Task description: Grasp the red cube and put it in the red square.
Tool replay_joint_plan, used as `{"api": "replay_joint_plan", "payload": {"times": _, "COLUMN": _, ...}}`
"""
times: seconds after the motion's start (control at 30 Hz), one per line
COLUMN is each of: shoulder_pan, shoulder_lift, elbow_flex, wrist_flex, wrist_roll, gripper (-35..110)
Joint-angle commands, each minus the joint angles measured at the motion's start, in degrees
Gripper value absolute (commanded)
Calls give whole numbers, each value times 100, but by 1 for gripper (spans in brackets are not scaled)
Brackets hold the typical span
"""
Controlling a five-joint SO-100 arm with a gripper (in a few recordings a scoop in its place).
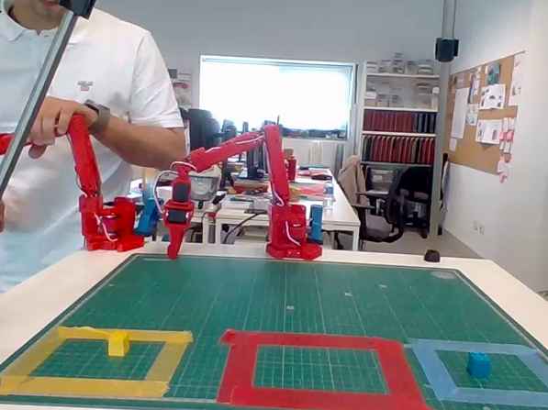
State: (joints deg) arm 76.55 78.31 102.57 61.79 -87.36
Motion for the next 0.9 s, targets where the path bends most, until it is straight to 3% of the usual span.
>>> {"api": "replay_joint_plan", "payload": {"times": 0.0, "shoulder_pan": 70, "shoulder_lift": 202, "elbow_flex": -290, "wrist_flex": -9, "wrist_roll": -97, "gripper": 0}}
{"api": "replay_joint_plan", "payload": {"times": 0.2, "shoulder_pan": -132, "shoulder_lift": 343, "elbow_flex": -571, "wrist_flex": -9, "wrist_roll": -62, "gripper": 0}}
{"api": "replay_joint_plan", "payload": {"times": 0.4, "shoulder_pan": -976, "shoulder_lift": 844, "elbow_flex": -1213, "wrist_flex": -105, "wrist_roll": 0, "gripper": 0}}
{"api": "replay_joint_plan", "payload": {"times": 0.5, "shoulder_pan": -1556, "shoulder_lift": 914, "elbow_flex": -1248, "wrist_flex": -510, "wrist_roll": 44, "gripper": 0}}
{"api": "replay_joint_plan", "payload": {"times": 0.7, "shoulder_pan": -2769, "shoulder_lift": 984, "elbow_flex": -536, "wrist_flex": -2373, "wrist_roll": 44, "gripper": 0}}
{"api": "replay_joint_plan", "payload": {"times": 0.87, "shoulder_pan": -3691, "shoulder_lift": 562, "elbow_flex": -940, "wrist_flex": -2461, "wrist_roll": 44, "gripper": -1}}
